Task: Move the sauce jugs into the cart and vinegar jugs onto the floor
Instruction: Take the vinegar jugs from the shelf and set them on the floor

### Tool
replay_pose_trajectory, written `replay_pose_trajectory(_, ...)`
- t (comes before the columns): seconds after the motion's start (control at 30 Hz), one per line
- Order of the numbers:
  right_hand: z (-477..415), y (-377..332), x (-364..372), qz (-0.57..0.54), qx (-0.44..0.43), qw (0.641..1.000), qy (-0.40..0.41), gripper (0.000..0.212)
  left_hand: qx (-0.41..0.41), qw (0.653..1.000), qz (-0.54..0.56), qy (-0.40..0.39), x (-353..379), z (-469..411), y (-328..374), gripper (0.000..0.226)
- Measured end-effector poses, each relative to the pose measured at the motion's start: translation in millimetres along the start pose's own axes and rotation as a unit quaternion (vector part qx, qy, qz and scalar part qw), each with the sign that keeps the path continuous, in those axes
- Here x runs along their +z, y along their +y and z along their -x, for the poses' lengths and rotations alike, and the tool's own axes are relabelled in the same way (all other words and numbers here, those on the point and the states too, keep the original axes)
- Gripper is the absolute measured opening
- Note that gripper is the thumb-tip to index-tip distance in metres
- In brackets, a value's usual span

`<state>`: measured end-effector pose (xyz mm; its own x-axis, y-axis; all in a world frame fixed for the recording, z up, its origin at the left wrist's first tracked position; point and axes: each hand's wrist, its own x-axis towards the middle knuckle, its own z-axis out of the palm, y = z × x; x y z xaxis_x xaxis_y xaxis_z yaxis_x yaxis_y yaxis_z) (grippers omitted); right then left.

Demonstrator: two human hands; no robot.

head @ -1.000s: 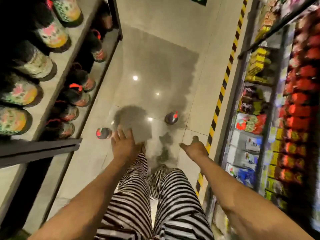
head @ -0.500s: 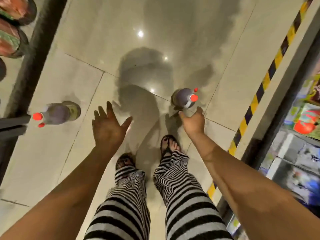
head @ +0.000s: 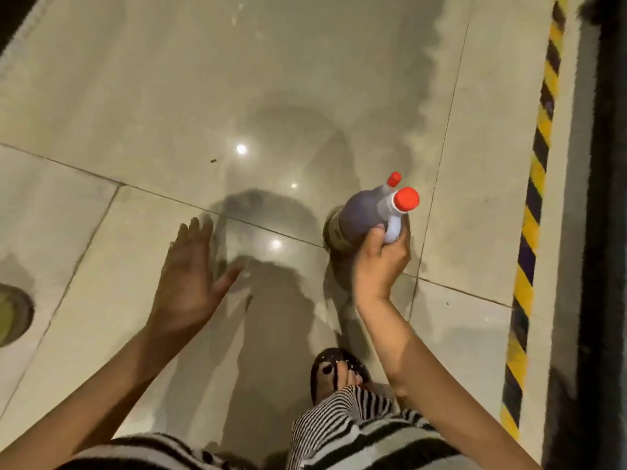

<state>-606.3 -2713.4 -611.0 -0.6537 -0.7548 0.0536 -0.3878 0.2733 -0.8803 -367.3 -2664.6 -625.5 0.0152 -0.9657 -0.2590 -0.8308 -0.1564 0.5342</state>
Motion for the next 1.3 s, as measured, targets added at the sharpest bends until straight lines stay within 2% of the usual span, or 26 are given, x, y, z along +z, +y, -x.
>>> replay_pose_trajectory(0.1,-12,6,1,-0.004,-0.012,1.000,0.015,0.057,0.041,0.999,-0.024,0.021,8,-8,-3,0.090)
replay_pose_trajectory(0.23,-25,-8,-1,0.030,-0.090,0.995,-0.010,0.041,0.057,0.997,-0.014,0.055,-3,15,-7,0.088)
replay_pose_trajectory(0.33,-19,-27,13,0.042,-0.143,0.985,-0.087,0.039,0.040,0.993,0.013,0.112,-20,50,-19,0.085)
replay_pose_trajectory(0.43,0,-52,38,0.031,-0.186,0.964,-0.185,0.023,-0.007,0.986,0.021,0.165,-34,82,-38,0.086)
replay_pose_trajectory(0.53,32,-83,71,-0.035,-0.202,0.936,-0.287,0.026,-0.057,0.971,-0.003,0.232,-49,107,-62,0.092)
replay_pose_trajectory(0.7,87,-125,121,-0.121,-0.208,0.885,-0.399,0.036,-0.176,0.907,0.014,0.383,-70,137,-102,0.109)
replay_pose_trajectory(0.8,113,-147,144,-0.130,-0.216,0.856,-0.452,0.038,-0.274,0.838,0.147,0.448,-82,141,-126,0.124)
replay_pose_trajectory(0.87,126,-156,156,-0.128,-0.214,0.843,-0.477,0.033,-0.301,0.801,0.257,0.448,-88,134,-147,0.132)
replay_pose_trajectory(0.9,130,-158,160,-0.125,-0.213,0.838,-0.486,0.032,-0.303,0.794,0.301,0.433,-90,129,-159,0.134)
replay_pose_trajectory(1.03,136,-158,168,-0.120,-0.194,0.837,-0.497,0.041,-0.263,0.806,0.368,0.382,-93,110,-200,0.135)
replay_pose_trajectory(1.17,130,-153,172,-0.075,-0.214,0.829,-0.511,0.030,-0.242,0.807,0.357,0.404,-88,94,-210,0.117)
replay_pose_trajectory(1.3,126,-149,176,-0.024,-0.243,0.816,-0.523,0.043,-0.218,0.794,0.377,0.424,-92,88,-211,0.087)
